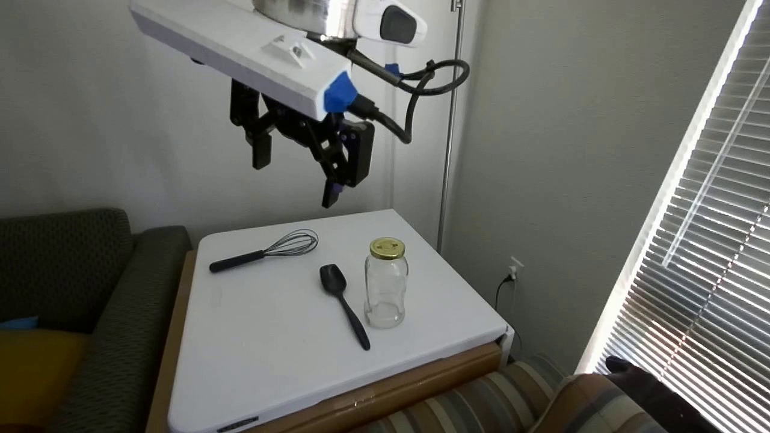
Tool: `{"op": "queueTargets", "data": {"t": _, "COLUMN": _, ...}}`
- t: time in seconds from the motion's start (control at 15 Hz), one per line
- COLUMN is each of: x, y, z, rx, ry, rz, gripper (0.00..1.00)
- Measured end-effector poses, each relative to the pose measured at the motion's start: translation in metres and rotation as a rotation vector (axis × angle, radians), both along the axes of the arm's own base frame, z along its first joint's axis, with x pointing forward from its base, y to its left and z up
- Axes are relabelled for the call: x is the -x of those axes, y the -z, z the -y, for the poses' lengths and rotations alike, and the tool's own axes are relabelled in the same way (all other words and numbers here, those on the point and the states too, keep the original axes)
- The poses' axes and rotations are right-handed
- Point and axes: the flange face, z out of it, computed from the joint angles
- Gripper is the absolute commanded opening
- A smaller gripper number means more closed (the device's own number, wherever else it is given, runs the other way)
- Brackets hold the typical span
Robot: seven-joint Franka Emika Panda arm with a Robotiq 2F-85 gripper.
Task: Remove the lid from the glass jar
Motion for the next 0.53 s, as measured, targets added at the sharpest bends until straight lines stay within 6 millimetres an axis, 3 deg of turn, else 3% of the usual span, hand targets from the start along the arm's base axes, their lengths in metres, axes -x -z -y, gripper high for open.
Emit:
{"op": "queueTargets", "data": {"t": 0.2, "x": -0.017, "y": 0.001, "z": -0.010, "rx": 0.143, "ry": 0.006, "rz": 0.053, "gripper": 1.00}}
{"op": "queueTargets", "data": {"t": 0.53, "x": -0.066, "y": 0.032, "z": -0.037, "rx": 0.179, "ry": -0.038, "rz": 0.068, "gripper": 1.00}}
